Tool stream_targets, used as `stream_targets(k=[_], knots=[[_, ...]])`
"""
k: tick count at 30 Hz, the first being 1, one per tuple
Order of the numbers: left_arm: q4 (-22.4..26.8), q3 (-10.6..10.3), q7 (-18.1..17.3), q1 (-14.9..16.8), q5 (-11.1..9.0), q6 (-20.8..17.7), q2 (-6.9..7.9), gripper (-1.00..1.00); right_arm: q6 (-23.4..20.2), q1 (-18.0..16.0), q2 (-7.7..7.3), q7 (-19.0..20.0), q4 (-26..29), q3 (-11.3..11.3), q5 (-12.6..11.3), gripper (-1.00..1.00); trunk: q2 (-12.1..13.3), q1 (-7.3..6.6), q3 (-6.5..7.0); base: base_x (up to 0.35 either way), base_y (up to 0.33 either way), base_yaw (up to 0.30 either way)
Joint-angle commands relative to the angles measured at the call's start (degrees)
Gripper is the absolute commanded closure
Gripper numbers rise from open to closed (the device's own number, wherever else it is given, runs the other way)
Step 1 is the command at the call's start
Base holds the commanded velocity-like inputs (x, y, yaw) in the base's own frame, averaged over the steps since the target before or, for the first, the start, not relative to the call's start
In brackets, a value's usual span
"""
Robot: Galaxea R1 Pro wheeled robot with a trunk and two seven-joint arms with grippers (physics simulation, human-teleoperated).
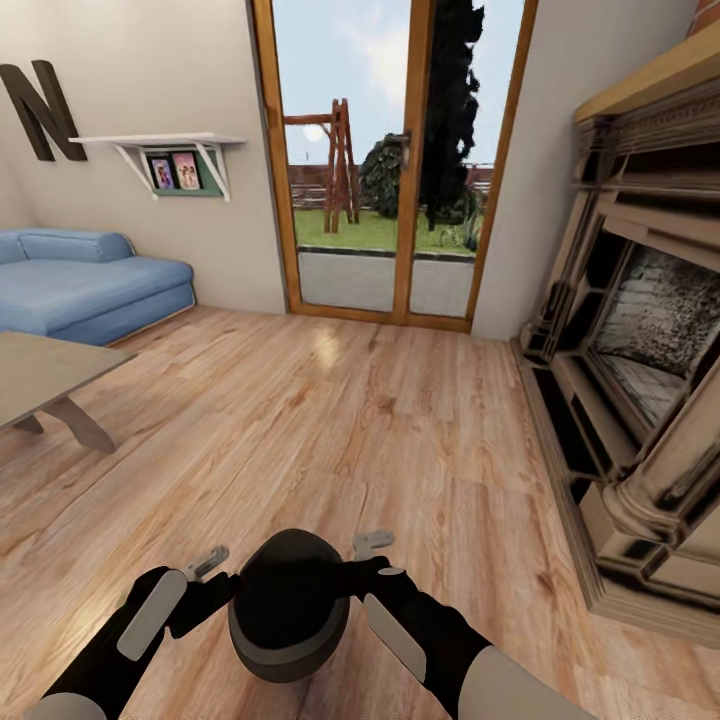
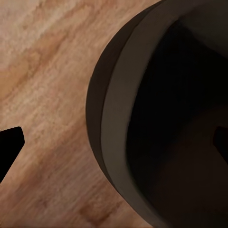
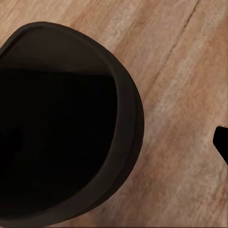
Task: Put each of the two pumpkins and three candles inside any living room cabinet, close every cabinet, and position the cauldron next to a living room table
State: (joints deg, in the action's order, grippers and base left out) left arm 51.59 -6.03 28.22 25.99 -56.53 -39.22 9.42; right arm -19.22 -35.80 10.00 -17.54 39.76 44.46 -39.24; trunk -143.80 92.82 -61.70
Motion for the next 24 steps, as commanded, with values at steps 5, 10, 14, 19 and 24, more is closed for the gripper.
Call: stream_targets(k=[5,10,14,19,24], knots=[[0.09,-0.21,0.58,0.02,-0.60,0.02,0.07,-1.00,0.18,-0.05,0.00,-0.47,0.06,0.19,-0.40,-1.00,-0.10,0.11,-1.17,0.000,0.000,0.000],[0.09,-0.21,0.57,0.02,-0.60,0.02,0.07,-1.00,0.86,-0.06,0.00,-0.47,0.06,0.19,-0.28,-1.00,-0.16,0.24,-2.28,0.000,0.000,0.000],[0.10,-0.21,0.56,0.02,-0.60,0.02,0.07,-1.00,1.00,-0.06,0.00,-0.47,0.06,0.19,-0.23,-1.00,-0.22,0.35,-3.16,0.000,0.000,0.000],[0.10,-0.21,0.58,0.02,-0.60,0.02,0.07,-1.00,1.03,-0.06,0.00,-0.47,0.06,0.19,-0.22,-1.00,-0.24,0.40,-3.61,0.000,0.000,0.000],[0.09,-0.21,0.56,0.02,-0.60,0.02,0.07,-1.00,1.46,-0.06,0.00,-0.41,0.06,0.19,-0.26,-1.00,-0.27,0.45,-4.05,0.000,0.000,0.000]])
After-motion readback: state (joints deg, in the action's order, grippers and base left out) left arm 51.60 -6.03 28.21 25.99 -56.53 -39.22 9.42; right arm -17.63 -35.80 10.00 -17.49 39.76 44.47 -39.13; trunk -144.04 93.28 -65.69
